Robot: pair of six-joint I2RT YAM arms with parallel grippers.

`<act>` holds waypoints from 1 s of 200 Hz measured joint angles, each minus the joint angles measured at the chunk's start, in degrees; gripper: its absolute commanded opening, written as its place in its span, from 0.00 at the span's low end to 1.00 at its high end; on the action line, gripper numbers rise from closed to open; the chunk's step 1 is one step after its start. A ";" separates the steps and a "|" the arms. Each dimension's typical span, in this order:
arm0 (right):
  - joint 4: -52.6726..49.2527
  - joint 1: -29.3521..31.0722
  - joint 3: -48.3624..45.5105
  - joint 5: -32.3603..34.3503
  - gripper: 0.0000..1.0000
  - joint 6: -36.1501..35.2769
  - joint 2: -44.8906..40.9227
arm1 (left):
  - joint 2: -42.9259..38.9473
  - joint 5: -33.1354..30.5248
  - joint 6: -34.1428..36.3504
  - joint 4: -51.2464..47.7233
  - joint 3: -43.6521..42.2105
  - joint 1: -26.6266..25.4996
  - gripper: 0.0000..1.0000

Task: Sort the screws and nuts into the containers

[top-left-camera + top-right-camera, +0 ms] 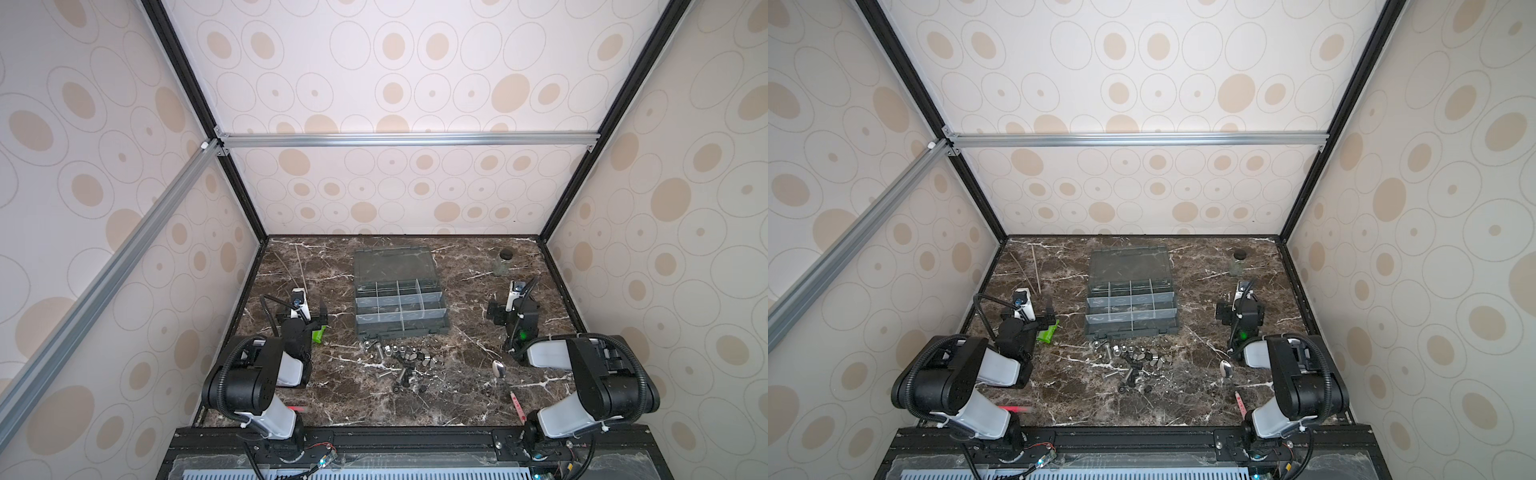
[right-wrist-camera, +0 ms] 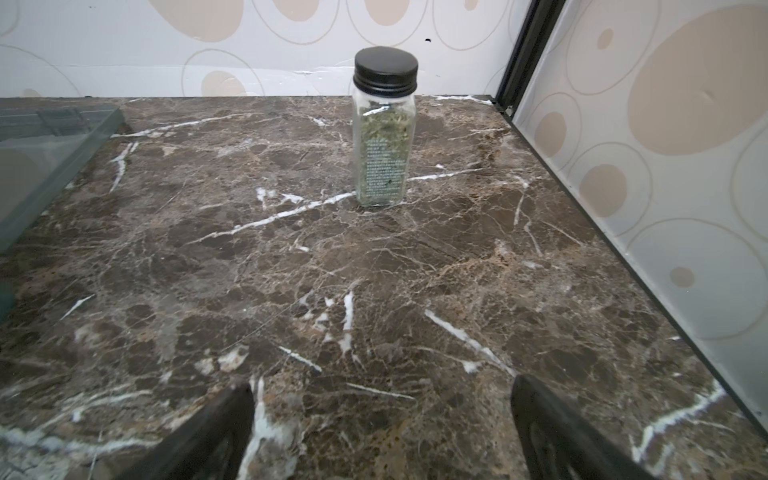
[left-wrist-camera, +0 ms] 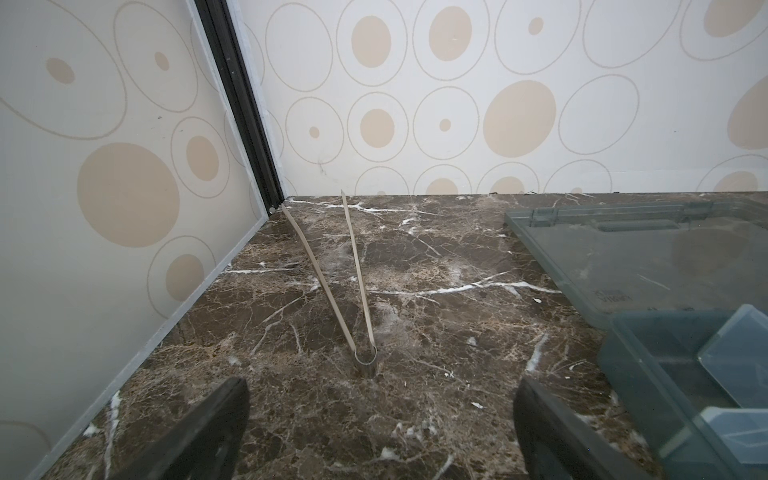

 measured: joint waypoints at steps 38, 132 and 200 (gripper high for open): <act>-0.20 0.00 0.00 -1.81 1.00 -0.20 0.00 | 0.00 0.46 -0.02 -0.13 0.17 0.24 0.99; -0.59 0.00 0.04 -2.54 1.00 -0.39 0.00 | 0.00 0.85 -0.04 -1.31 0.68 0.44 0.99; -1.05 0.00 0.07 -2.03 1.00 -0.57 -0.22 | -1.90 0.46 -0.07 -3.50 0.76 0.44 0.99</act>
